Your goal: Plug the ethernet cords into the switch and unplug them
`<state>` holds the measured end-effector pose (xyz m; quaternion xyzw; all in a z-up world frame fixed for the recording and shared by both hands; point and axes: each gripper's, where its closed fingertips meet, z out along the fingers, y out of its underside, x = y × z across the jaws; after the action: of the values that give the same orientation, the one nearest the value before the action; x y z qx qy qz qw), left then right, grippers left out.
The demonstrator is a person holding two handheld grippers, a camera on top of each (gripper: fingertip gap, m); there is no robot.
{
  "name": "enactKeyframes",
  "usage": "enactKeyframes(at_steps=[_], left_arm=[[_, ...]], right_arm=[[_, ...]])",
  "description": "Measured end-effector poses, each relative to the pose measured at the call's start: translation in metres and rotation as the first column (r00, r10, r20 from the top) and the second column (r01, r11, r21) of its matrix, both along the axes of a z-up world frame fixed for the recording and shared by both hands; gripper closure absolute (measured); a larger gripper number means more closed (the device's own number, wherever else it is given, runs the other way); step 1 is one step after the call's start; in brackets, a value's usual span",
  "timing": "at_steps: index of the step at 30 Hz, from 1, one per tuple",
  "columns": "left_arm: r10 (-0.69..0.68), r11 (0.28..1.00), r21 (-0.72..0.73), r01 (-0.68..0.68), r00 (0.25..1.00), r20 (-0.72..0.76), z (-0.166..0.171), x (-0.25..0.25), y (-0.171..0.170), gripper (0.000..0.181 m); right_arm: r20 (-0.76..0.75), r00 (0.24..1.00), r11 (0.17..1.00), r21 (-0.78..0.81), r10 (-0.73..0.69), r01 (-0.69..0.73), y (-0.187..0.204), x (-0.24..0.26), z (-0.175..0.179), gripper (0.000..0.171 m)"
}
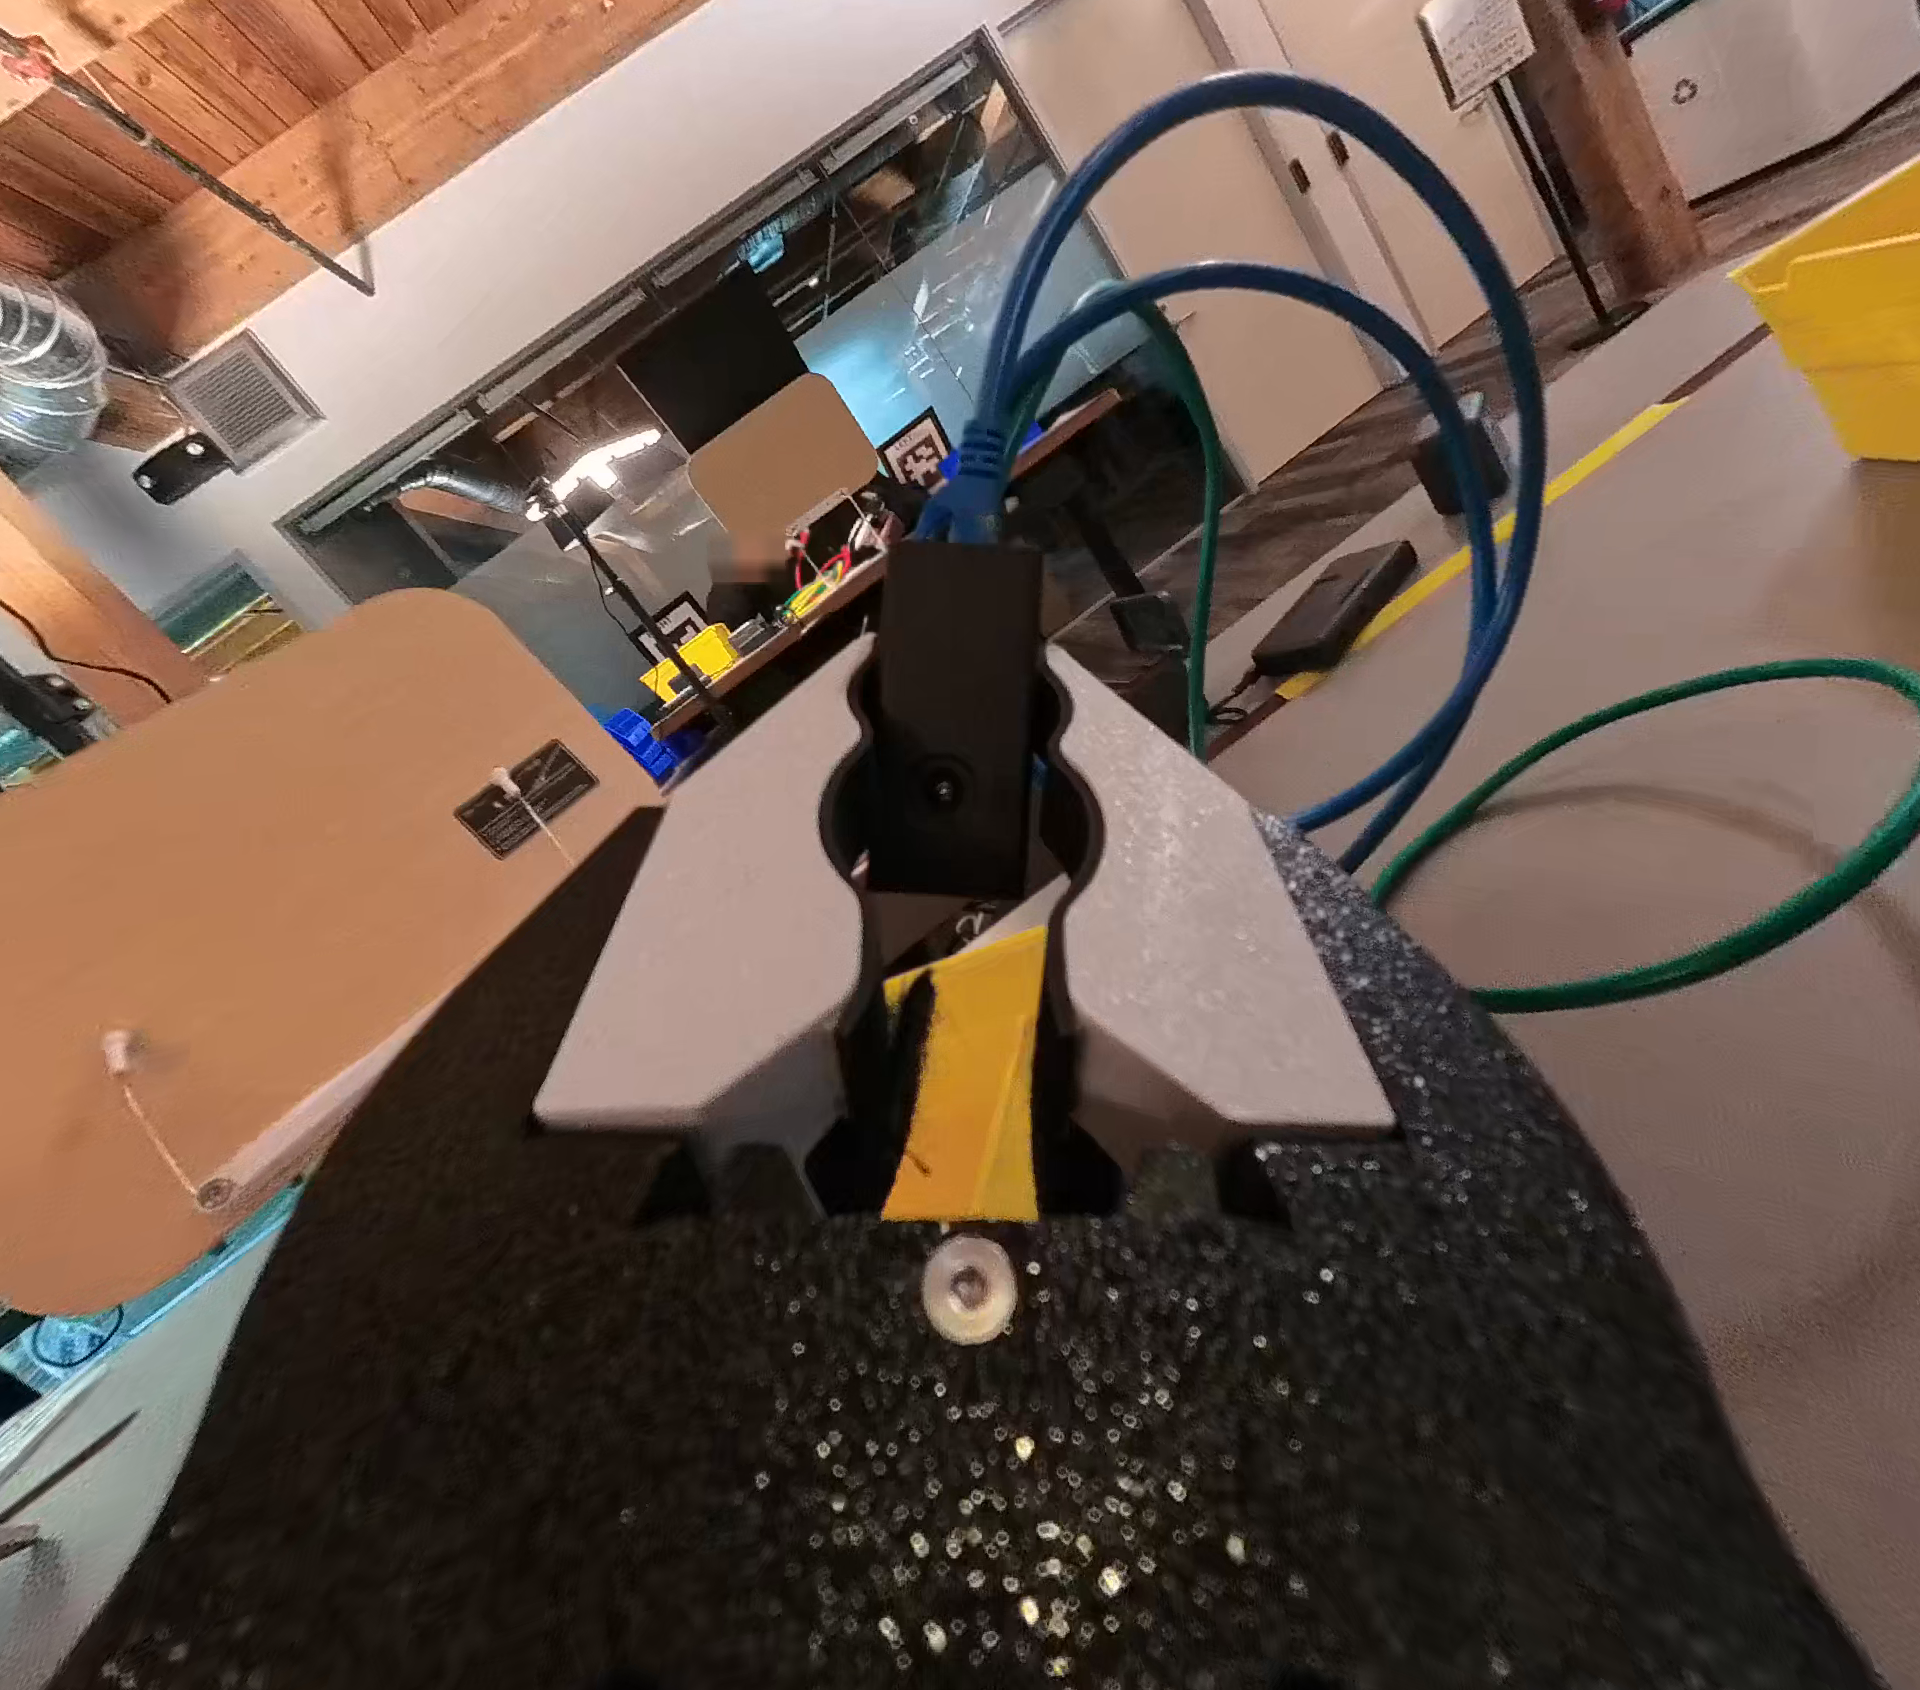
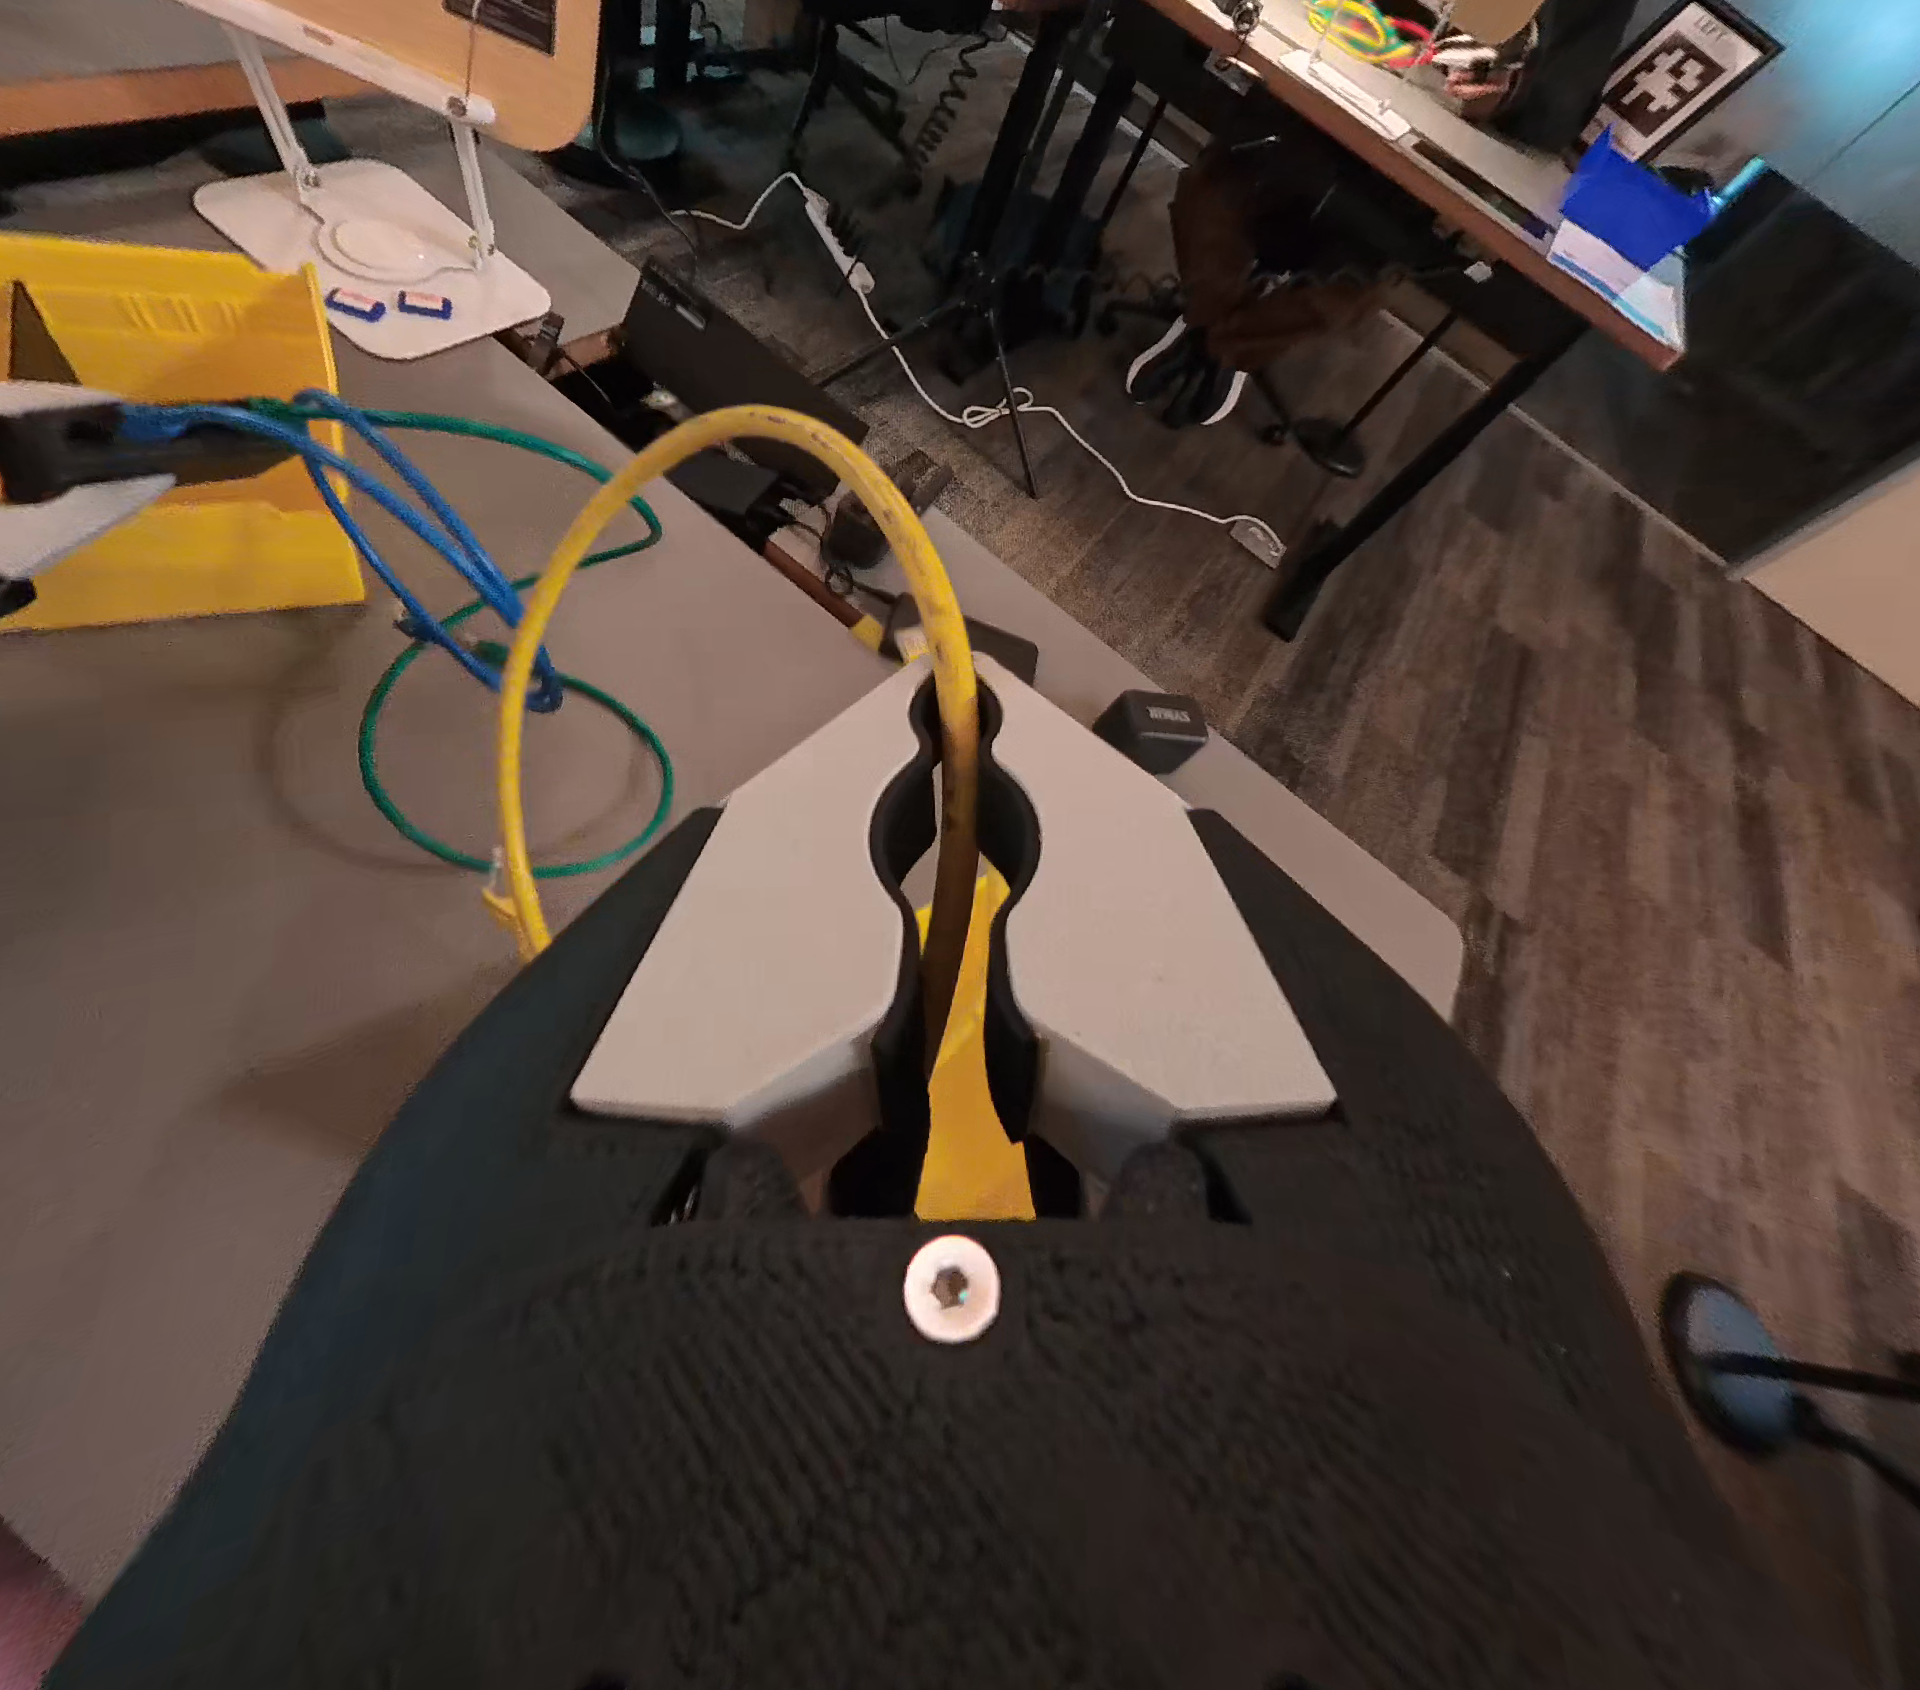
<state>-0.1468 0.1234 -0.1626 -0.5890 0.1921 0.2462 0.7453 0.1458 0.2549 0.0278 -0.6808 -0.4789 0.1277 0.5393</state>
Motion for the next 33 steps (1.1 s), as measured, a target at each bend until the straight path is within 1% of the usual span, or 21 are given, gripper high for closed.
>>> enactKeyframes(at_steps=[3,5,9,14,17,22,24,28,31,33], left_arm=[[-0.003,1.000,-0.013,0.003,1.000,-0.028,-0.006,0.004,0.002,0.159],[-0.014,1.000,-0.017,0.014,0.999,-0.035,-0.009,0.007,0.003,0.159],[-0.030,0.999,-0.035,0.029,0.999,-0.034,-0.014,0.011,0.005,0.159],[-0.046,0.998,-0.052,0.043,0.998,-0.049,-0.020,0.016,0.007,0.159],[-0.056,0.997,-0.063,0.052,0.997,-0.058,-0.024,0.019,0.008,0.159],[-0.073,0.994,-0.083,0.066,0.994,-0.084,-0.031,0.025,0.010,0.158],[-0.081,0.993,-0.090,0.072,0.993,-0.090,-0.033,0.028,0.011,0.159],[-0.097,0.991,-0.106,0.086,0.990,-0.103,-0.039,0.034,0.014,0.159],[-0.108,0.988,-0.121,0.095,0.988,-0.111,-0.045,0.038,0.015,0.159],[-0.116,0.987,-0.129,0.100,0.986,-0.118,-0.048,0.041,0.016,0.159]], right_arm=[[0.045,0.999,1.000,0.022,-0.011,0.010,-0.006,0.027,-0.005,0.171],[0.076,0.997,0.999,0.037,-0.030,0.027,-0.008,0.043,-0.016,0.171],[0.118,0.991,0.995,0.086,-0.066,0.056,-0.009,0.072,-0.046,0.171],[0.092,0.995,0.994,0.104,-0.043,0.033,-0.016,0.088,-0.091,0.171],[0.096,0.995,0.996,0.085,0.013,-0.022,-0.028,0.090,-0.120,0.171],[0.140,0.986,0.995,-0.055,0.089,-0.082,-0.038,0.100,-0.172,0.171],[0.178,0.978,0.991,-0.100,0.111,-0.095,-0.038,0.102,-0.189,0.171],[0.318,0.944,0.989,-0.142,0.087,-0.043,-0.028,0.106,-0.221,0.171],[0.438,0.897,0.993,-0.115,0.048,0.003,-0.014,0.105,-0.241,0.171],[0.542,0.840,0.997,-0.043,-0.028,0.061,0.003,0.109,-0.252,0.171]])
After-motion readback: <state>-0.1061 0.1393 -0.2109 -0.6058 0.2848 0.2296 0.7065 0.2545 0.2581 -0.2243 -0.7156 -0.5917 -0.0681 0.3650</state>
